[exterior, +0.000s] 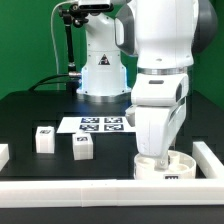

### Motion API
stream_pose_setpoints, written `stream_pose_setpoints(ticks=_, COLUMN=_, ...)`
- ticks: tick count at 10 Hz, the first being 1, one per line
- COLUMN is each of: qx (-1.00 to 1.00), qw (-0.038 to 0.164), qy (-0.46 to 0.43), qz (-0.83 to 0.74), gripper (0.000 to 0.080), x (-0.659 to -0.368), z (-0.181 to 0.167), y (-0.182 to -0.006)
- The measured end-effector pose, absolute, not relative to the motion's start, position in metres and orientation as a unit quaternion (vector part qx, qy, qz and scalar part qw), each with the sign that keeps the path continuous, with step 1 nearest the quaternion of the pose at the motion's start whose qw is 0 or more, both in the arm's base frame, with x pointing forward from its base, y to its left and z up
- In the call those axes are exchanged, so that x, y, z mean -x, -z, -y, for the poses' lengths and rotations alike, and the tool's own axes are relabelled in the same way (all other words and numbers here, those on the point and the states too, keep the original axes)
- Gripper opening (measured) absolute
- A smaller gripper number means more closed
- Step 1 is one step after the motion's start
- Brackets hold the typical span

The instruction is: Assemble stool

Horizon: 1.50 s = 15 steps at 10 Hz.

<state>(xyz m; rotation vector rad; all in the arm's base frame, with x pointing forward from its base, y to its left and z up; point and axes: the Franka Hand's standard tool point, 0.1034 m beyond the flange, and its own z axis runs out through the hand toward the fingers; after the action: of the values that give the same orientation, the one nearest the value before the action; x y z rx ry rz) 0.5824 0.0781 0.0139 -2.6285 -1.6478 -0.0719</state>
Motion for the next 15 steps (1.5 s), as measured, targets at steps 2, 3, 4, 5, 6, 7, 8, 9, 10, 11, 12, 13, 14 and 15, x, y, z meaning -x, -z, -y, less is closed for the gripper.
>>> stream_pose_setpoints(ticks=2, qx=0.852, qw=0.020, qy=0.029, qz=0.523, gripper=0.0323, x=-0.591, z=-0.092, y=-0.014)
stream_pose_setpoints(ticks=3, qx=0.851, qw=0.022, qy=0.025, qz=0.523, gripper=0.0323, x=-0.592, z=-0.093, y=-0.015)
stream_pose_setpoints(ticks=4, qx=0.852, qw=0.022, qy=0.024, qz=0.523, gripper=0.0323, x=-0.592, z=-0.093, y=-0.015)
stream_pose_setpoints(ticks=5, qx=0.852, qw=0.022, qy=0.023, qz=0.523, gripper=0.0323, x=-0.592, z=-0.093, y=-0.014)
stream_pose_setpoints(ticks=6, qx=0.852, qw=0.022, qy=0.023, qz=0.523, gripper=0.0375, x=-0.592, z=-0.093, y=-0.014)
stream_pose_setpoints(ticks=7, qx=0.852, qw=0.022, qy=0.023, qz=0.523, gripper=0.0560, x=-0.592, z=-0.093, y=-0.014)
stream_pose_setpoints(ticks=8, qx=0.852, qw=0.022, qy=0.023, qz=0.523, gripper=0.0622, x=-0.591, z=-0.092, y=-0.016)
stream_pose_setpoints(ticks=9, qx=0.851, qw=0.020, qy=0.023, qz=0.524, gripper=0.0622, x=-0.587, z=-0.092, y=-0.022)
stream_pose_setpoints(ticks=10, qx=0.850, qw=0.019, qy=0.022, qz=0.525, gripper=0.0644, x=-0.580, z=-0.091, y=-0.029)
stream_pose_setpoints(ticks=11, qx=0.850, qw=0.017, qy=0.021, qz=0.526, gripper=0.0644, x=-0.573, z=-0.089, y=-0.037)
stream_pose_setpoints(ticks=12, qx=0.851, qw=0.014, qy=0.021, qz=0.525, gripper=0.0648, x=-0.566, z=-0.085, y=-0.046)
stream_pose_setpoints(ticks=13, qx=0.853, qw=0.012, qy=0.020, qz=0.522, gripper=0.0649, x=-0.559, z=-0.082, y=-0.054)
stream_pose_setpoints(ticks=14, qx=0.856, qw=0.009, qy=0.022, qz=0.517, gripper=0.0649, x=-0.554, z=-0.077, y=-0.060)
stream_pose_setpoints(ticks=15, qx=0.861, qw=0.007, qy=0.020, qz=0.509, gripper=0.0649, x=-0.548, z=-0.069, y=-0.062)
